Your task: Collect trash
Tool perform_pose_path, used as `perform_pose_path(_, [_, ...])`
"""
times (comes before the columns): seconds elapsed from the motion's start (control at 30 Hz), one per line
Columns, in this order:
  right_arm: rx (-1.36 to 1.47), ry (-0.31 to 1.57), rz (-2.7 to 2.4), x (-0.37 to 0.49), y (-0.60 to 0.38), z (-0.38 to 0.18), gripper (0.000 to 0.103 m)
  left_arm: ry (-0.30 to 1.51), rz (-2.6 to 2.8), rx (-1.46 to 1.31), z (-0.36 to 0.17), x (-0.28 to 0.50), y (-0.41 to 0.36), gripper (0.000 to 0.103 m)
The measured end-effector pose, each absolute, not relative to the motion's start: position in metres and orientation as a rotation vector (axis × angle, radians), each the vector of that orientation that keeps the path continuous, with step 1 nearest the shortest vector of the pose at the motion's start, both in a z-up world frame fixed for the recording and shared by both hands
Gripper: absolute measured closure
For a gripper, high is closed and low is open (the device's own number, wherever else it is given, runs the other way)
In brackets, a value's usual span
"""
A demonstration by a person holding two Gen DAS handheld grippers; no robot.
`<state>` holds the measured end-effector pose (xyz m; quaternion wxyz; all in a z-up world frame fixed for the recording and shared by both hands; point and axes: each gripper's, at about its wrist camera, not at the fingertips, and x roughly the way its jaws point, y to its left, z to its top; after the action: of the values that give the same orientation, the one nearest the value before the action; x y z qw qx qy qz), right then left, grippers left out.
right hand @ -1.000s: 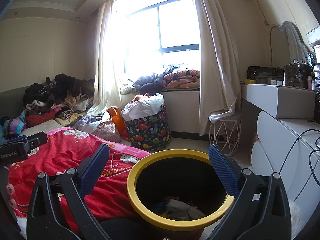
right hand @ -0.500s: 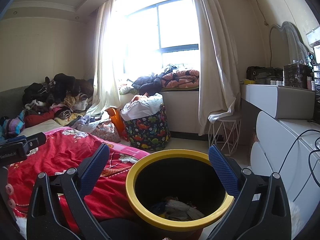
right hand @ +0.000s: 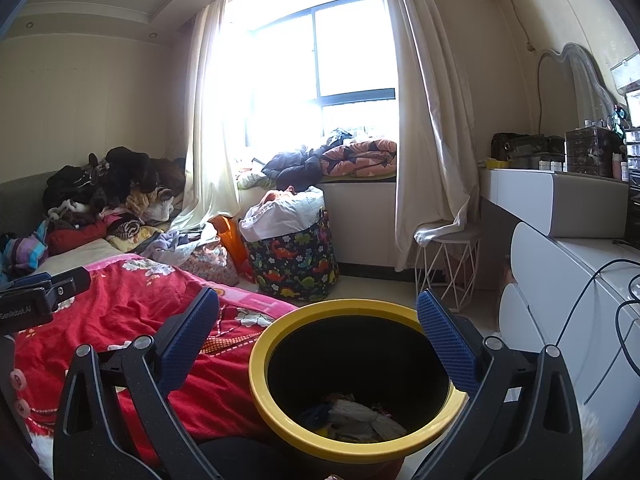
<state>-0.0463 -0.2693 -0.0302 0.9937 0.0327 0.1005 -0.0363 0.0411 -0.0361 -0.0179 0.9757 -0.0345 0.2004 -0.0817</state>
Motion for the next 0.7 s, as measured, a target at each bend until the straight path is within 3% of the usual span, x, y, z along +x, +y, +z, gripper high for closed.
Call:
perform_pose_path(0.43, [0.079,0.259,0.022,-0.021,-0.254,-0.017,0.006,0.454,-0.056,-0.123,-0.02,0.045,0.016,0.011])
perform_pose_path(0.7, [0.048,0.522,0.541,0.045,-0.077,-0.017,0.006,0.505,0.462,-0.231,-0.037,0.026,0.212,0.011])
